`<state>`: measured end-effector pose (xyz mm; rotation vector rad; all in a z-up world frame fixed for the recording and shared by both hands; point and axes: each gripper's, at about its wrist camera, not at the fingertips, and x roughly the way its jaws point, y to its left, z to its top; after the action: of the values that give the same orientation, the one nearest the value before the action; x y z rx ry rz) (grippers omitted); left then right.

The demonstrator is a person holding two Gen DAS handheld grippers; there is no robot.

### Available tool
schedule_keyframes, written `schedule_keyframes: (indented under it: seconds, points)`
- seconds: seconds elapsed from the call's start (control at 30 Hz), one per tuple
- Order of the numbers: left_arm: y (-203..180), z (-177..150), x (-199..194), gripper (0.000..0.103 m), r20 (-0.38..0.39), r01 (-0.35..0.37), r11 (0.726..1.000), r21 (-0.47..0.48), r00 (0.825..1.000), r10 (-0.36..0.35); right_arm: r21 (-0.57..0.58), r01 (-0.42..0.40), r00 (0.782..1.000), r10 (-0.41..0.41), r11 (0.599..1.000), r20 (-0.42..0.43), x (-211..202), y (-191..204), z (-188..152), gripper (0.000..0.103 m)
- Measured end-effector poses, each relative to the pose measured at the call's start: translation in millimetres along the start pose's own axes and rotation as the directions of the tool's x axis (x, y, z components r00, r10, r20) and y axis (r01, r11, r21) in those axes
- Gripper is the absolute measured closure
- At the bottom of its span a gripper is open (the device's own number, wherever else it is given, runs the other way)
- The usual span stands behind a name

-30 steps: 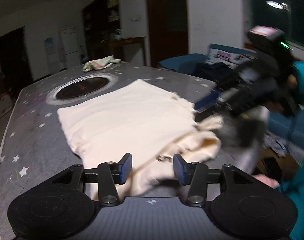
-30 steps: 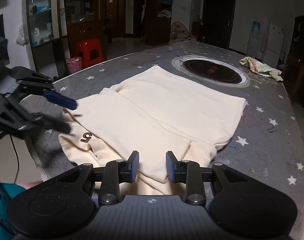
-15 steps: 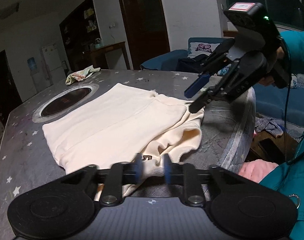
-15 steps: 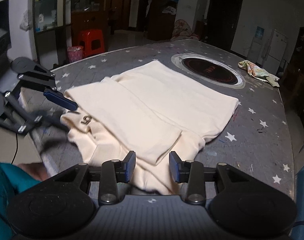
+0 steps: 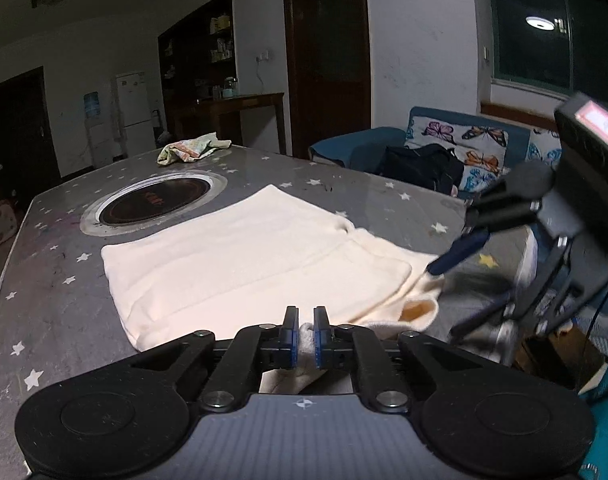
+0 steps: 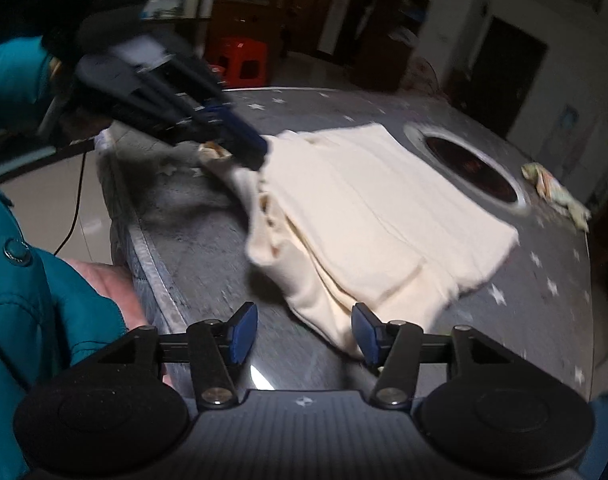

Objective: Fold clothes
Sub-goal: 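Grasp the shirt hem with the right gripper while the left gripper grasps beside it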

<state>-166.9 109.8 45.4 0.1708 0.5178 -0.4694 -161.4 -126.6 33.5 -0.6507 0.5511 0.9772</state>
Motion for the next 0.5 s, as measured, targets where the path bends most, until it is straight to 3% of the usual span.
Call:
schedule_keyframes:
  seconds: [0.17,0.3,0.47,0.5]
  points:
    - [5.8,3.0,0.7,0.095,0.007,0.007,0.999,-0.04,1.0,-0.006,0.027,0.0,0.999,-0.001,1.0,0.038,18.0,-1.4,8.9,0.055]
    - [7.5,-2.9,-12.3,0.089,0.011,0.002,0.999,-0.034,1.0,-0.001,0.084,-0.018,0.999,0.013,0.996,0.053,24.3,-11.3,16.0,0.085]
    - [4.8,-19.9,-33.5,0.057,-0.005,-0.039,0.999,0.021,0.999,0.039,0.183,-0.059,0.996,0.046,0.981,0.071,19.4,-32.5,24.3,0.092]
    - [2.6,-23.2,-35.7,0.056,-0.011,-0.046,0.998,0.039,0.999,0.046,0.203,-0.068,0.996,0.053,0.977,0.076,18.1,-36.7,25.9,0.092]
